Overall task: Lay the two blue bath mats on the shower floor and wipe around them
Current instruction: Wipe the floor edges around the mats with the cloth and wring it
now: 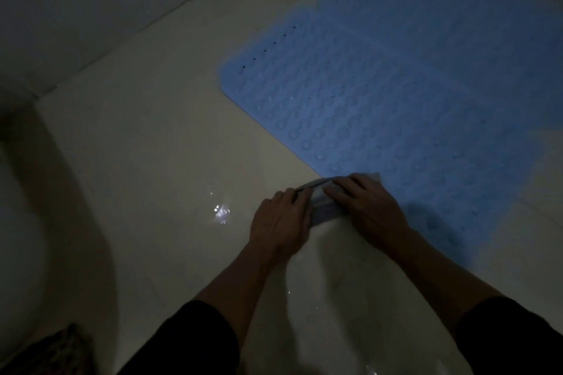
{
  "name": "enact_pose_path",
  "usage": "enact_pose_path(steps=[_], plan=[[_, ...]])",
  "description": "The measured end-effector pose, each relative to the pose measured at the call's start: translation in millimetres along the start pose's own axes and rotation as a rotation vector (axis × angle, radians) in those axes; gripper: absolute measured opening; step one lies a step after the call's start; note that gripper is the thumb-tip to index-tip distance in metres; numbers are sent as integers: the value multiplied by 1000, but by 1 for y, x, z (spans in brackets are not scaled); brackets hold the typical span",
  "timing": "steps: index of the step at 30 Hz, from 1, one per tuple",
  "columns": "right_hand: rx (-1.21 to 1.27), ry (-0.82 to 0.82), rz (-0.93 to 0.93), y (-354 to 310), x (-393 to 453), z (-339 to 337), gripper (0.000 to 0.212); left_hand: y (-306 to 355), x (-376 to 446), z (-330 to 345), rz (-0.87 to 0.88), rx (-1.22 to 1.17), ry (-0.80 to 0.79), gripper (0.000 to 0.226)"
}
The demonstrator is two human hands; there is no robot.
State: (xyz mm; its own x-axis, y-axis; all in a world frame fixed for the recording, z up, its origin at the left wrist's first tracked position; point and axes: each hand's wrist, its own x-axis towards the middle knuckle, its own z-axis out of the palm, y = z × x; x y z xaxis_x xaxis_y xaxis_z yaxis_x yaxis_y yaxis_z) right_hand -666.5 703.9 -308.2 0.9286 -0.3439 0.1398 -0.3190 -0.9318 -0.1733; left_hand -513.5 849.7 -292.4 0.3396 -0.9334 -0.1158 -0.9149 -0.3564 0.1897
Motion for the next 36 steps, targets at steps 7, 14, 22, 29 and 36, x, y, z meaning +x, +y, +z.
enact_pose_path(steps=[7, 14, 22, 29, 36], plan=[[-70, 110, -13, -16, 95, 18, 29, -84, 62, -38, -22, -34, -93, 45], [-150, -5, 86, -49, 183, 19, 31, -162, 120, -77, -204, -107, -275, 47], [80, -336, 124, -84, 239, 13, 50, -233, 123, -89, -365, -180, -241, 48], [65, -242, 71, -90, 286, 27, 46, -261, 122, -94, -432, -230, -135, 41], [-58, -161, -67, -76, 345, 40, 42, -288, 142, -84, -487, -250, 24, 40]])
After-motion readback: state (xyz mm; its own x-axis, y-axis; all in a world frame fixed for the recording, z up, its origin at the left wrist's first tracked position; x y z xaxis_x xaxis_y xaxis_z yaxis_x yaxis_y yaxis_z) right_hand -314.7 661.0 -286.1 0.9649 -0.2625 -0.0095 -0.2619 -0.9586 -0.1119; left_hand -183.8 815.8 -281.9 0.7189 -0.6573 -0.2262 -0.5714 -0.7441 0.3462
